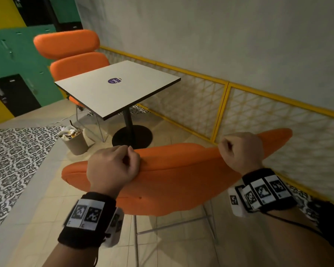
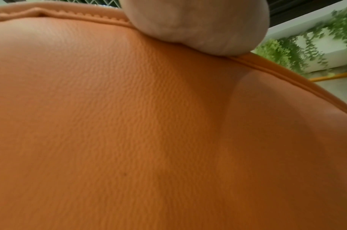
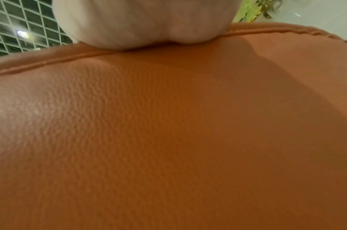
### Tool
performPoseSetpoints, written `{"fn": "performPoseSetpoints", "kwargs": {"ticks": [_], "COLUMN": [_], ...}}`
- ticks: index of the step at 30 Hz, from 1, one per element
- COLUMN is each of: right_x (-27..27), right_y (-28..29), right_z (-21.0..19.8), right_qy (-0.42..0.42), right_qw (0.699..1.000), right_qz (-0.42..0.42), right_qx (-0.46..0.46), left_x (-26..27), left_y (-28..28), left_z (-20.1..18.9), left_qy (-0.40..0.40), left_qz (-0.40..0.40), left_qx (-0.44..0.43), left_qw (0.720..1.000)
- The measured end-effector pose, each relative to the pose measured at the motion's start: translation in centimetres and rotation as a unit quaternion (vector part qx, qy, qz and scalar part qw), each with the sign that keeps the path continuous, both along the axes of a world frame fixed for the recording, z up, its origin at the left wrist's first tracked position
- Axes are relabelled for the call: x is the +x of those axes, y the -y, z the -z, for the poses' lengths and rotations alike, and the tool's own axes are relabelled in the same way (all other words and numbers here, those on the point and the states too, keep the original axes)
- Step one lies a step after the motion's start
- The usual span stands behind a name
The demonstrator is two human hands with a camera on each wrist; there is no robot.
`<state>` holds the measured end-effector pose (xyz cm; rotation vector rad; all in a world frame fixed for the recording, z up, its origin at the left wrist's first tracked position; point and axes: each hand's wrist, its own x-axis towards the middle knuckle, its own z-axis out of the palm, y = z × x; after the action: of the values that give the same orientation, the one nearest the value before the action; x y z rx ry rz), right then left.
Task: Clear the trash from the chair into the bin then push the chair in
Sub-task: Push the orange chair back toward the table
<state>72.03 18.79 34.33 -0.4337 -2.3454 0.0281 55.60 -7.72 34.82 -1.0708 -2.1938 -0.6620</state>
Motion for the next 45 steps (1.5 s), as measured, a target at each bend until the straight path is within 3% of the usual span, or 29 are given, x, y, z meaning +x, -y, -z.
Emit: {"fn": "performPoseSetpoints", "kwargs": {"ticks": [3,17,24,45], "right_x": [-2.1,-12.6,-19.4,-39.6], "right_y": [-3.7,-21.7,-29.9,-44.0], "right_z": [0.2,-0.6,-0.6,-0.8], "right_qy": [0.014,0.01,0.024,0.011], "right_qw": [1.0,0.991,0.984,0.953], "right_qz": [0.004,-0.135,-0.174,-0.299], "right_qx": [-0.008,0.002,-0.013,-0.037], "left_x": [-1.3,-6.0,-9.6,-23.9], "left_y": [-3.0,-19.0,-26.4,-39.2], "left_z": [0.3,-0.3,-0.7,-0.1], "left_qy": [-0.001,0.018,-0.019,-0.027], "left_qz": [-0.022,-0.13,-0.169,-0.235], "left_qx": [0.001,0.01,0.01,-0.01], "left_qw": [1.0,0.991,0.985,0.972]}}
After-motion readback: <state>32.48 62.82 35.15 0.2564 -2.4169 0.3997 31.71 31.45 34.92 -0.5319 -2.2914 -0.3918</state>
